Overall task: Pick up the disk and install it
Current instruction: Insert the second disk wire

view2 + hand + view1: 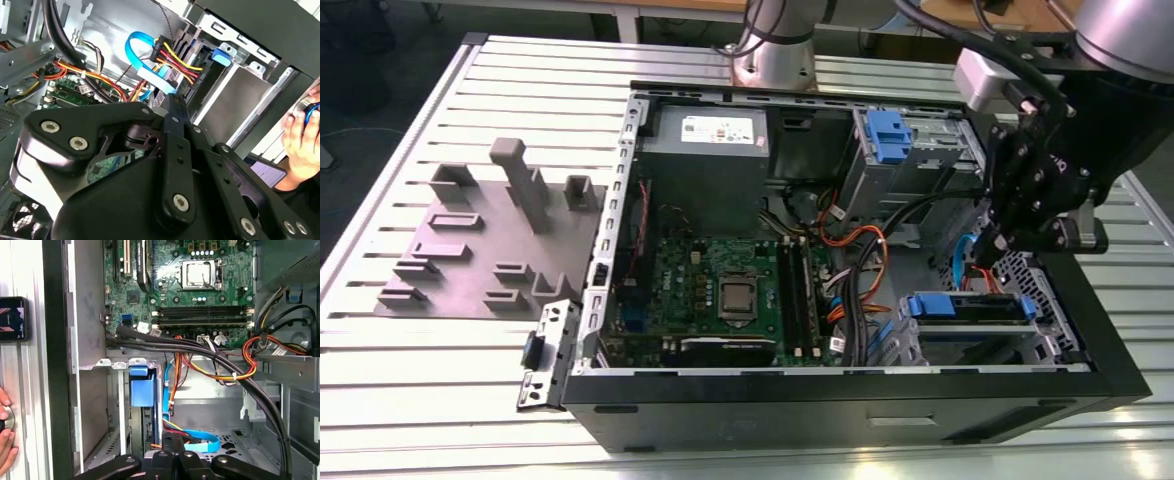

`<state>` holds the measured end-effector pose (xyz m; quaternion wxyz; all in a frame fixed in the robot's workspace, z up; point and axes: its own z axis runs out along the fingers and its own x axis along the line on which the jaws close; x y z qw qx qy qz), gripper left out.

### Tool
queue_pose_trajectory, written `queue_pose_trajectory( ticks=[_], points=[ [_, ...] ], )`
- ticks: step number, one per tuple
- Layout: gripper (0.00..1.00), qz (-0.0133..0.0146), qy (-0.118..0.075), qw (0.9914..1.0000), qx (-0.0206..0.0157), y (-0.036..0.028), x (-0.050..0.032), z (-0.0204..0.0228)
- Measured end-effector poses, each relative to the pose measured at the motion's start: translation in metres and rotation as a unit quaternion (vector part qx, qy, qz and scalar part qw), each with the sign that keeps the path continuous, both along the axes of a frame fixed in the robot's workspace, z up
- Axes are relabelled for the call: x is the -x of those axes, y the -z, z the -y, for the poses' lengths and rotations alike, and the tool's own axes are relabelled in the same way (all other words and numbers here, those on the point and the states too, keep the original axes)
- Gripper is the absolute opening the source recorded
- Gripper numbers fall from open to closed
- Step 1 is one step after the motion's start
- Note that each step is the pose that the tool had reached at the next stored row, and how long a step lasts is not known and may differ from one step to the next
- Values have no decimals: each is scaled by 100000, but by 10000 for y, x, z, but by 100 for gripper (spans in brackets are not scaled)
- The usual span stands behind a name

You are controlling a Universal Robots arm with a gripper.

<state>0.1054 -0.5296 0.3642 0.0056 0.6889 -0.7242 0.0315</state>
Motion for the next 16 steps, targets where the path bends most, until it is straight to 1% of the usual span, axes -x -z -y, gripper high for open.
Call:
queue_pose_trajectory(
  ticks=[2, 3, 6, 7, 8, 13, 14, 16],
  points=[
    [11, -79, 4, 100000, 13, 0, -5, -3],
    [11, -182, 1, 100000, 19, 0, -11, -6],
    [11, -649, 1, 99998, 17, 0, -36, -14],
    [11, -709, 1, 99997, 21, 0, -39, -18],
    [17, -720, 10, 99997, 44, 0, -40, -20],
    [19, -798, 5, 99997, 79, 4, -47, -33],
    [25, -801, 7, 99997, 79, 9, -47, -33],
    [25, -801, 3, 99997, 89, 21, -47, -36]
  ],
)
